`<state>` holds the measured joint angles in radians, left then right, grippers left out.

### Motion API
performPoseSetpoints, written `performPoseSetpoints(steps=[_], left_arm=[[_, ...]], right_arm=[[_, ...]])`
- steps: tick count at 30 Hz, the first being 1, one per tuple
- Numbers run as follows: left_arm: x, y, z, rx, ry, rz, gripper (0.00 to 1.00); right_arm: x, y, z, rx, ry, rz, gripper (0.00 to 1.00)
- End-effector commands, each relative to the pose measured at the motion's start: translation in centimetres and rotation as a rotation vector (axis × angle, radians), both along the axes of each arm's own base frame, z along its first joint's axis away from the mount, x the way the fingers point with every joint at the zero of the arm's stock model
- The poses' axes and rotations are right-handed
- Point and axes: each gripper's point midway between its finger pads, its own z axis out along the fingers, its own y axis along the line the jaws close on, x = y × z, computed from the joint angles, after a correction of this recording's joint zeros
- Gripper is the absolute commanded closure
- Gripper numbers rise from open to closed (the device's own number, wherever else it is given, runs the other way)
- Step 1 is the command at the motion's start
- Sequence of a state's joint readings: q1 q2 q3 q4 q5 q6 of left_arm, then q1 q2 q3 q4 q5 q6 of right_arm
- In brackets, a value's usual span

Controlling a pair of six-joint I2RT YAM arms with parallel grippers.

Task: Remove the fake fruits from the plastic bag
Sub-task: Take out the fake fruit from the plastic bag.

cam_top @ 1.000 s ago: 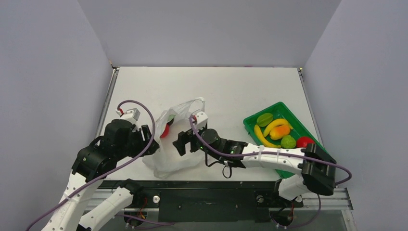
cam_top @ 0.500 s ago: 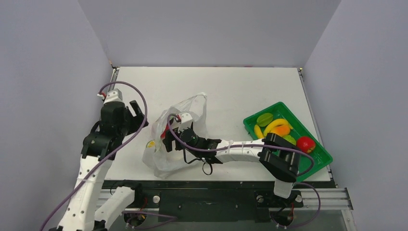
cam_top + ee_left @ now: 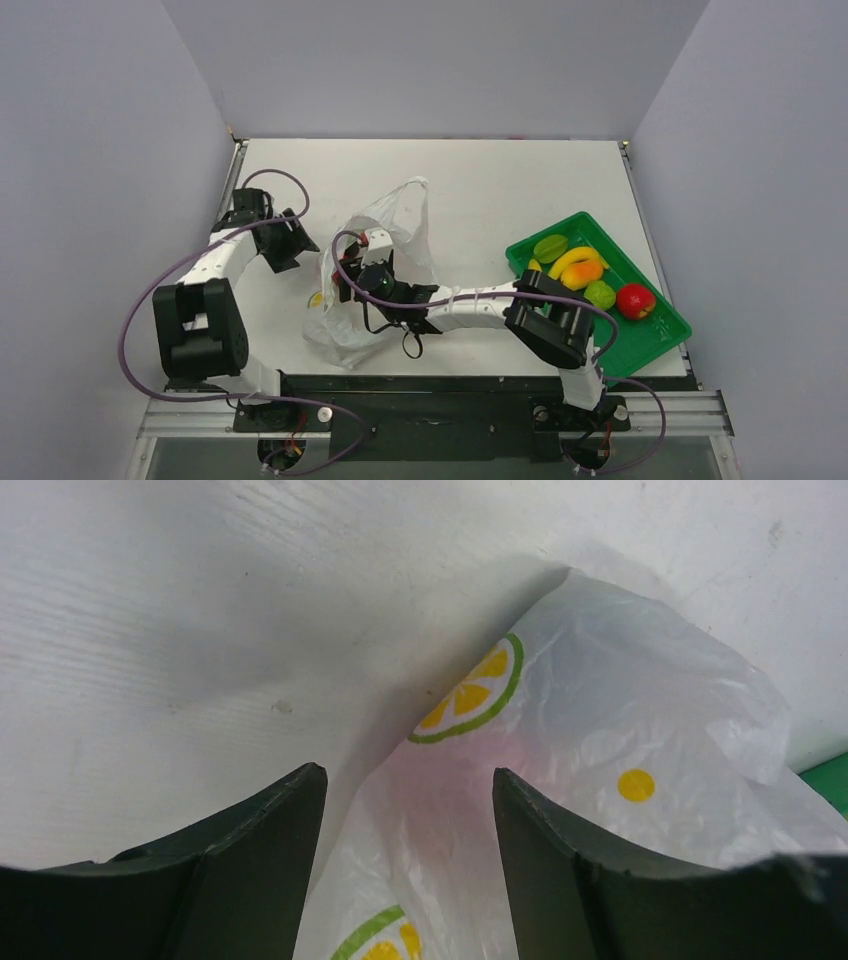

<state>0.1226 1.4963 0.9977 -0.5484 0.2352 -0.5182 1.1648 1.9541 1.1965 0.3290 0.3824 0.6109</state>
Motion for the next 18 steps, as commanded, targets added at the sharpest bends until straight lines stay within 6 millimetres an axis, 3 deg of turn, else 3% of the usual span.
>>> performPoseSetpoints(steps=[1,4,8,13,18], left_arm=[[4.3,-0.8,-0.2,-0.060,-0.088,-0.070,0.41],[4.6,-2.6,-1.5,-0.131,-0.055,-0.153,0.46],[3.8,-4.2,-2.6,-0.193,-0.037,-0.219,0.47],[2.9,-5.9,-2.8,-0.252,-0.039,-0.285,0.49],[2.2,-7.3,-2.5,-0.231,-0.041,-0.340,0.49]], right_arm=[[2.1,0.8,1.4,0.028,-0.052,-0.065,0.36],[2.8,1.6,1.1,0.025,-0.054,-0.046,0.35],[3.8,2.4,0.4,0.032,-0.054,-0.044,0.25],[4.9,3.6,-0.2,0.020,-0.069,-0.044,0.13],[5.9,4.0,-1.7,-0.024,-0.070,-0.067,0.10]])
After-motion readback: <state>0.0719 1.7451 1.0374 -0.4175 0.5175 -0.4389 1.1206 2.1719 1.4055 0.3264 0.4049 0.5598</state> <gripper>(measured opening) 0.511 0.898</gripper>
